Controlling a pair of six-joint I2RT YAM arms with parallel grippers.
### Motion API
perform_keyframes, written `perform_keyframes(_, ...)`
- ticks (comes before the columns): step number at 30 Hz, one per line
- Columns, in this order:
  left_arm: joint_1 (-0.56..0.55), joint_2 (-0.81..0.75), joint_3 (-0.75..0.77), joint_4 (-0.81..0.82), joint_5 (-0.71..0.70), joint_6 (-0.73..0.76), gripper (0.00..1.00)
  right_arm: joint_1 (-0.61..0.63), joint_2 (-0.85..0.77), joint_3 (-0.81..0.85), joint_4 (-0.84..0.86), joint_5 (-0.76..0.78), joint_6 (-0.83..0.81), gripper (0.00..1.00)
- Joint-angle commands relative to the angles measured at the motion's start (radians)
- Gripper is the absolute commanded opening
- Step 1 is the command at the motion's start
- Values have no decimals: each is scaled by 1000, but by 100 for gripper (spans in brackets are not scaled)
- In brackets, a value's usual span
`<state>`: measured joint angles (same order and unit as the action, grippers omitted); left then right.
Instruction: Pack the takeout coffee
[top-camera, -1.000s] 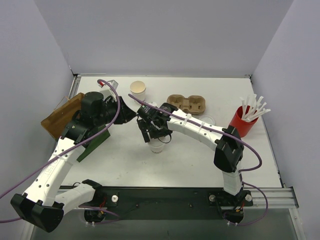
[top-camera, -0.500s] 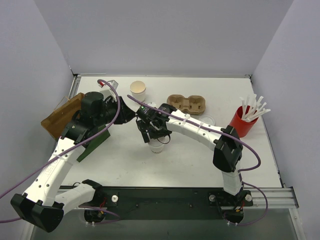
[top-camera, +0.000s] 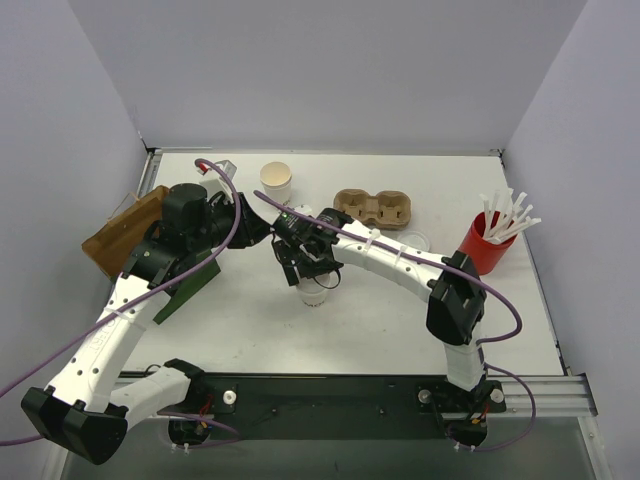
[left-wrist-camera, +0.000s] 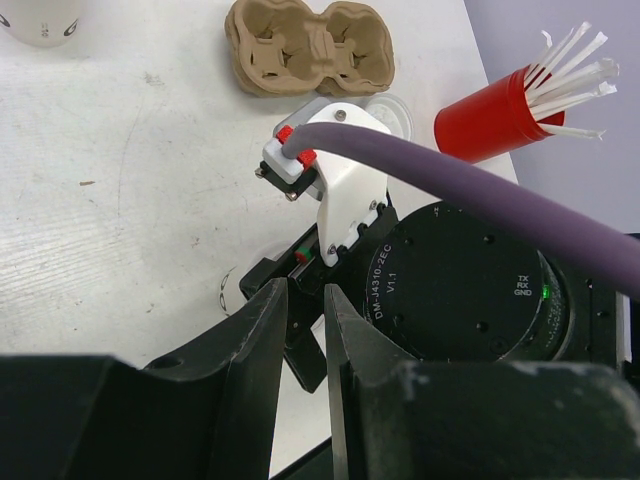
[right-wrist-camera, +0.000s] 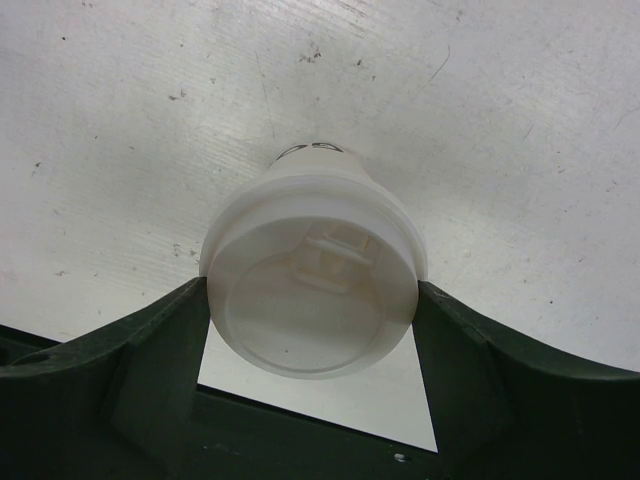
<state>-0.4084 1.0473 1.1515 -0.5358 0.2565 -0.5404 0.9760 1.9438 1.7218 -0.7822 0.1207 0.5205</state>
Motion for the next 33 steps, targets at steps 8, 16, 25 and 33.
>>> perform_keyframes(8,19,-12,-7,16,3,14,32,3,104,-134,-60,62,-5,66)
perform_keyframes(16,26,-13,-12,16,9,14,32,4,115,-154,-60,74,-11,66)
perform_keyframes(25,28,-1,8,11,9,13,32,-6,95,-87,-60,83,-14,71)
perform_keyframes(33,28,2,30,-9,4,19,32,-23,75,-47,-66,80,-16,75)
